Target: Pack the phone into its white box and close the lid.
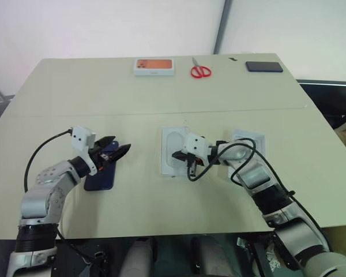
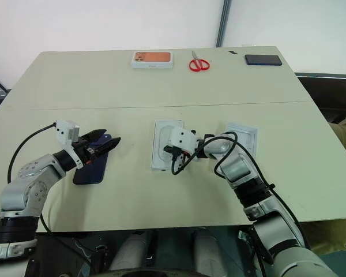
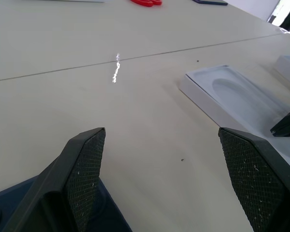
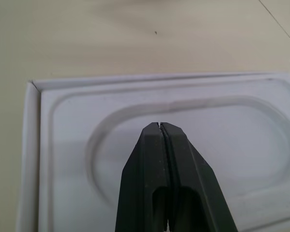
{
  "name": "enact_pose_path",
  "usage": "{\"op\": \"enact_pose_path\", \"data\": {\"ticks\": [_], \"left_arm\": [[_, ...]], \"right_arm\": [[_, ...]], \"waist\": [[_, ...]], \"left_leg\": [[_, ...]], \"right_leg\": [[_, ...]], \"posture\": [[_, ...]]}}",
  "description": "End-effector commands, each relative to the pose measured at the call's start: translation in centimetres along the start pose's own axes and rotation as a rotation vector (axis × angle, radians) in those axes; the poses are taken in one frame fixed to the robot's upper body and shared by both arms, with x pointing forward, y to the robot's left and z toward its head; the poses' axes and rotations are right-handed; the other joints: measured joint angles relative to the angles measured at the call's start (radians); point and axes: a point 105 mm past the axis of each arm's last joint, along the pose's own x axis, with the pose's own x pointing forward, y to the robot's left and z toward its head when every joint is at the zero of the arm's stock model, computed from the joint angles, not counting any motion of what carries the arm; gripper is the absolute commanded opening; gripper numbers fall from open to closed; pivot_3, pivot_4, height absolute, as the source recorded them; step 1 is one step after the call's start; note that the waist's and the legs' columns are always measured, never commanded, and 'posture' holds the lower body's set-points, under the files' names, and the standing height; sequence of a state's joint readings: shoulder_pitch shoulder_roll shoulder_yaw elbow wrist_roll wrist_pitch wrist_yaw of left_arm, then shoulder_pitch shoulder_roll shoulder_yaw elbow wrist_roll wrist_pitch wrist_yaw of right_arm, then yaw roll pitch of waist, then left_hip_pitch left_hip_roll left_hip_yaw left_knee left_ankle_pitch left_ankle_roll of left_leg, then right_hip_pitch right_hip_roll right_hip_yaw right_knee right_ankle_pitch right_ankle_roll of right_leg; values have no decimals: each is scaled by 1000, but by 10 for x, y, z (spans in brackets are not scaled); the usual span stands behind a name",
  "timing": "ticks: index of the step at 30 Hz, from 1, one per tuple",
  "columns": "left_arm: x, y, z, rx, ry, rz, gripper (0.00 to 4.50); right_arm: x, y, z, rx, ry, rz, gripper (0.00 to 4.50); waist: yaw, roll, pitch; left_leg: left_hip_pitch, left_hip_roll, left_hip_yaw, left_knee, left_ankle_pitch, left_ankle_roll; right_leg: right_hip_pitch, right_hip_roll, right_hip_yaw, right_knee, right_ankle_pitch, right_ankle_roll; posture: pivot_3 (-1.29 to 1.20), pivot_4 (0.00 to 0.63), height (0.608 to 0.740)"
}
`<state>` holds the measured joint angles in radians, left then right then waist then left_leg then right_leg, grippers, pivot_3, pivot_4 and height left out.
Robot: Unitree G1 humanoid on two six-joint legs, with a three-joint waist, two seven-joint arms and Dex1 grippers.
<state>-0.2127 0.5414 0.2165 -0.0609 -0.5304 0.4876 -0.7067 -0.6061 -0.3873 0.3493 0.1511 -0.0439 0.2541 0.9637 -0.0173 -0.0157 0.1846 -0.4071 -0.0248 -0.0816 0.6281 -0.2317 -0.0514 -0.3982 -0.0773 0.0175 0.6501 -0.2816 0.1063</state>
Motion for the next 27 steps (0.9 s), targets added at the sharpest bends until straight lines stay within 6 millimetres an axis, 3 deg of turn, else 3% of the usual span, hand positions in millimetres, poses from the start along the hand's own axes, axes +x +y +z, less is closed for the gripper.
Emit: {"op": "enact_pose_path", "data": {"ticks": [1, 11, 16, 18, 23, 27], "left_arm": [[0, 1, 13, 39, -40, 4, 3954], [0, -1, 12, 39, -40, 5, 3954], [-1, -2, 13, 43, -48, 2, 3954], [-1, -3, 13, 46, -43, 2, 3954], [-1, -3, 12, 50, -40, 2, 3954], [0, -3, 13, 49, -45, 6, 3954]], "right_arm": [[-3, -11, 25, -35, -82, -36, 37], [9, -48, 27, -116, -56, -182, 37], [17, -45, 7, -158, 12, -166, 37], [19, -34, 2, -166, 29, -98, 37], [20, -20, 6, -160, 2, -2, 37], [20, -25, 2, -145, 17, -38, 37]], "waist": [[0, 0, 0], [-1, 0, 0], [-1, 0, 0], [-2, 0, 0], [-4, 0, 0], [-3, 0, 0]], "left_leg": [[0, 0, 0, 0, 0, 0], [0, 0, 0, 0, 0, 0], [0, -1, 0, 0, 0, 0], [0, -1, 0, 0, 0, 0], [0, -1, 0, 0, 0, 0], [0, -1, 0, 0, 0, 0]], "right_leg": [[0, 0, 0, 0, 0, 0], [0, 0, 0, 1, 0, 0], [-1, 0, 0, 1, 0, 0], [-1, 0, 0, 1, 0, 0], [-1, 1, 0, 2, 0, 0], [-1, 1, 0, 3, 0, 0]], "posture": [[0, 150, 740], [0, 150, 740], [0, 150, 740], [0, 150, 740], [0, 150, 740], [0, 150, 740]]}}
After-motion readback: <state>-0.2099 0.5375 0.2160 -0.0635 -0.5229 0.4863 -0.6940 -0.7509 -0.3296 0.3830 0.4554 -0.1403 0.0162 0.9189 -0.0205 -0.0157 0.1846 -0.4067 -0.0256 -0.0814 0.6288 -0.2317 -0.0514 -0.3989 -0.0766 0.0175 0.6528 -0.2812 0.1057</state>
